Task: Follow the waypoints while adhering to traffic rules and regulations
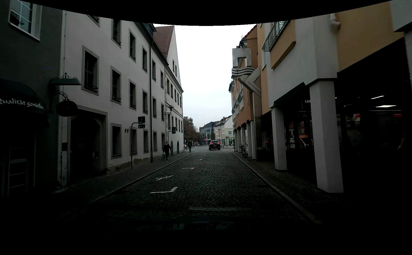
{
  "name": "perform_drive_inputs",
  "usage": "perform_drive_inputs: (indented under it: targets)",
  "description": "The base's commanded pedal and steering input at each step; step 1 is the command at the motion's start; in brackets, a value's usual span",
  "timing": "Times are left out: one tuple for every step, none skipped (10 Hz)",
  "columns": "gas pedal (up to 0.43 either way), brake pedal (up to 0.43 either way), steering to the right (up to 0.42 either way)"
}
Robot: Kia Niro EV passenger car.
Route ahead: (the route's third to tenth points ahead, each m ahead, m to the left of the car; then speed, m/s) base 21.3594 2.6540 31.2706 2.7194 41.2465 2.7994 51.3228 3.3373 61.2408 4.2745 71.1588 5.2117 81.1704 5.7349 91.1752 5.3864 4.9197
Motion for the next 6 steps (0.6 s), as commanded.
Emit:
perform_drive_inputs:
  targets:
    - [0.098, 0.000, 0.004]
    - [0.098, 0.000, 0.005]
    - [0.087, 0.000, 0.005]
    - [0.087, 0.000, 0.004]
    - [0.087, 0.000, 0.000]
    - [0.087, 0.000, -0.004]
